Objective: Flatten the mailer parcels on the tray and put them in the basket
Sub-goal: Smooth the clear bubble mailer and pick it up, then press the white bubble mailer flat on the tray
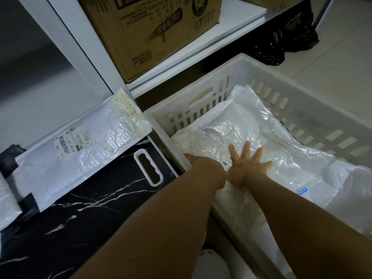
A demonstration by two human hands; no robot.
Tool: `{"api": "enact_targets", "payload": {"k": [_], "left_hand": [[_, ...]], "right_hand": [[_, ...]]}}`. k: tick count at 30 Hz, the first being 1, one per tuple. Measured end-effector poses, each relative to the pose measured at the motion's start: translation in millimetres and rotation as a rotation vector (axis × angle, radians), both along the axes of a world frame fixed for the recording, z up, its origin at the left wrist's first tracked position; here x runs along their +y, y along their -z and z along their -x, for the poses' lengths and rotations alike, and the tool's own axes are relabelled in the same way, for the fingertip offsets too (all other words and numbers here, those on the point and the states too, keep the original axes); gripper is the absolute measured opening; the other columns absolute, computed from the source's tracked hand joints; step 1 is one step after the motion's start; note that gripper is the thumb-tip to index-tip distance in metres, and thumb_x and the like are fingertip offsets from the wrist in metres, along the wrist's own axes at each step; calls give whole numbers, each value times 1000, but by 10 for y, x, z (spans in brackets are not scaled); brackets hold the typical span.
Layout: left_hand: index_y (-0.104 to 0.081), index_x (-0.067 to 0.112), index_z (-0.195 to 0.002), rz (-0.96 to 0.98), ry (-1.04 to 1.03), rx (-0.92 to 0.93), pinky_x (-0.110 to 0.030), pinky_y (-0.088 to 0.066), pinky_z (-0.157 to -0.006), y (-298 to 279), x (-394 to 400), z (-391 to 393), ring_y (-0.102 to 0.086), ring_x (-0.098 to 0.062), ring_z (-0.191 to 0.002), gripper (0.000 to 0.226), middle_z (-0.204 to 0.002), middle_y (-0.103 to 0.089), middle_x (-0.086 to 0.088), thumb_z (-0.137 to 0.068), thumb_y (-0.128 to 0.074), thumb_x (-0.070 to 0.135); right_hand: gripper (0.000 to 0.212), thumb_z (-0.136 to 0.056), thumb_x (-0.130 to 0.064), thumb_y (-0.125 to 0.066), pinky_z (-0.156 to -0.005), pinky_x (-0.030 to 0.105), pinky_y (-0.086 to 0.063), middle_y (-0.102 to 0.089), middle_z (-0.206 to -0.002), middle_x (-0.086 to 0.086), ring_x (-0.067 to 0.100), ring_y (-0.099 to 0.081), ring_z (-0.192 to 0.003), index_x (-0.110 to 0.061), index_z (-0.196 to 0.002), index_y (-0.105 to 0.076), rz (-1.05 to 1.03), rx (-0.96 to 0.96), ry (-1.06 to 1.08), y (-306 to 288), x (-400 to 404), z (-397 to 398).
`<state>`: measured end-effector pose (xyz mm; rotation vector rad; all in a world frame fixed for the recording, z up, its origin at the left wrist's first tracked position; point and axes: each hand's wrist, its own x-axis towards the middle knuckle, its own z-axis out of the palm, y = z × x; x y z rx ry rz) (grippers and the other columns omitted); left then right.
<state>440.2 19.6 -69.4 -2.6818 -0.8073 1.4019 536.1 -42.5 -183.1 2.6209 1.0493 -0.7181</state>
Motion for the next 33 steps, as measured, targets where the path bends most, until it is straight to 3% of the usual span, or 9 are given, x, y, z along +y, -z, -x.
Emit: {"api": "enact_targets", "payload": {"k": [5, 8, 11, 15, 18, 21, 25, 28, 33], "left_hand": [[-45, 16, -134, -127, -12, -346, -51, -27, -109, -152, -47, 52, -49, -28, -121, 43, -128, -54, -8, -96, -44, 37], [-56, 17, -119, -158, 9, -576, -40, -33, -98, -403, -69, 188, -54, -20, -103, 29, -105, -59, -2, -96, -45, 30], [-56, 18, -118, -190, 22, -647, -38, -35, -97, -655, -75, 397, -54, -20, -106, 26, -111, -60, -2, -96, -45, 27], [-56, 13, -114, -253, 65, -704, -40, -42, -92, -982, -64, 796, -57, -24, -104, 23, -110, -61, -6, -97, -43, 21], [-57, 14, -115, -259, 53, -765, -41, -47, -91, -1177, -18, 1235, -58, -24, -100, 24, -110, -61, -7, -96, -46, 23], [-59, 17, -115, -270, -73, -826, -38, -47, -87, -1331, 71, 1718, -57, -23, -96, 24, -107, -62, -6, -96, -45, 22], [-60, 17, -99, -340, -214, -838, -36, -41, -77, -1517, 201, 2464, -56, -26, -95, 18, -99, -60, -6, -96, -43, 20], [-52, 19, -87, -375, -345, -832, -33, -35, -70, -1599, 269, 3100, -55, -28, -94, 13, -87, -51, -4, -94, -42, 14], [-60, 15, -97, -412, -515, -826, -34, -42, -74, -1618, 270, 3971, -56, -30, -95, 20, -103, -62, -9, -95, -41, 18]], "right_hand": [[91, -76, -79, -43, -104, 67, -25, -3, -159, 8, 42, -11, -143, -43, -148, 1, -55, 1, 45, -306, -3, 93], [66, -87, -65, -42, -104, 59, -32, -39, -145, 6, 33, -37, -133, -35, -144, -28, -94, -42, -1, -545, -10, 139], [48, -94, -56, -38, -107, 56, -30, -56, -129, 3, 29, -48, -123, -27, -131, -50, -46, -98, -48, -914, 34, 155], [39, -98, -47, -37, -100, 47, -37, -60, -119, 1, 24, -55, -111, -24, -121, -58, -152, -110, -100, -1441, 90, 254], [45, -99, -48, -36, -92, 38, -43, -59, -119, 3, 23, -56, -105, -19, -127, -55, -266, -120, -156, -1787, 191, 466], [43, -100, -42, -36, -99, 43, -43, -54, -134, 8, 28, -52, -119, -18, -132, -52, -263, -167, -294, -2102, 367, 777], [40, -96, -38, -40, -94, 38, -47, -59, -126, 11, 29, -56, -112, -15, -122, -60, -276, -165, -486, -2466, 728, 1457], [43, -98, -41, -38, -94, 38, -44, -56, -131, 10, 29, -53, -117, -15, -127, -56, -307, -158, -617, -2645, 975, 2129], [40, -98, -39, -39, -91, 37, -43, -57, -131, 8, 29, -53, -117, -15, -124, -58, -366, -118, -799, -2701, 1213, 3131]]}}
